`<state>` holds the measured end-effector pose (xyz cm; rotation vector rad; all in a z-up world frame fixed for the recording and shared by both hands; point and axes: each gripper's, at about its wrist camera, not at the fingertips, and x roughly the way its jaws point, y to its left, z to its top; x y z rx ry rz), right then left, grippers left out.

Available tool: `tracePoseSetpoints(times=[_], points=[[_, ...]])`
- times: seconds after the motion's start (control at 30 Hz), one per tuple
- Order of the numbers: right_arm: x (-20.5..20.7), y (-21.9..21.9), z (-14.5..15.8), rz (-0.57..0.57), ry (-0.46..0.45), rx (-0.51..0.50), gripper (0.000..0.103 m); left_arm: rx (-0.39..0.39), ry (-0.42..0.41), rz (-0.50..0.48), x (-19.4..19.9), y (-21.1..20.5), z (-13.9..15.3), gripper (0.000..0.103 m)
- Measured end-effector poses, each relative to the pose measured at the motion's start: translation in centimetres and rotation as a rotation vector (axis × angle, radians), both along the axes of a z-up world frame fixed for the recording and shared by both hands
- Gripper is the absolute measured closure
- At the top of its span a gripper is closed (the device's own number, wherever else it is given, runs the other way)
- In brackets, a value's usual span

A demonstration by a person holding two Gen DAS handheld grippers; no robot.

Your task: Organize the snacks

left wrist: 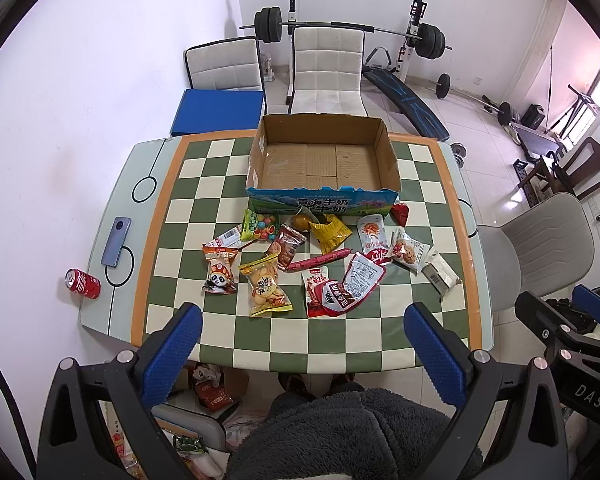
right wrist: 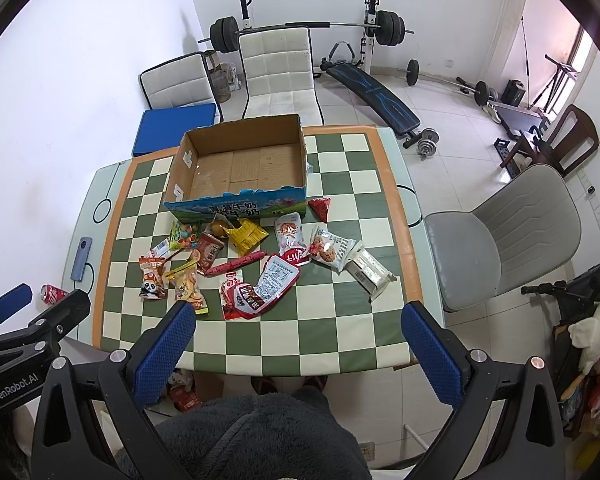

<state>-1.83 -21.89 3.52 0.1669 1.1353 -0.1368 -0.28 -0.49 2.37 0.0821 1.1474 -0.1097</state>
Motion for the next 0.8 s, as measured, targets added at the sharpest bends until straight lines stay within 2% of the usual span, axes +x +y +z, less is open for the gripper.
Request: tracePoseSetpoints(times=[0.6, 0.7, 0.8], points=[[-0.1, -0.1, -0.4, -0.003, 0.0, 0.01, 0.0, 0.001, -0.007, 0.015, 0.1, 0.4, -0.2, 0.0], [0.9, -0.3, -0.8, -0.025, 0.004, 0.058, 0.0, -0.016, -0.004, 0.072, 1.4, 1.6, -1.1, 0.0], [2.8, -0.9, -3.5, -0.058, 0.045, 0.138, 0.0, -0.024, 0.029, 0.131, 3.1, 3.3, -3.2, 0.0]])
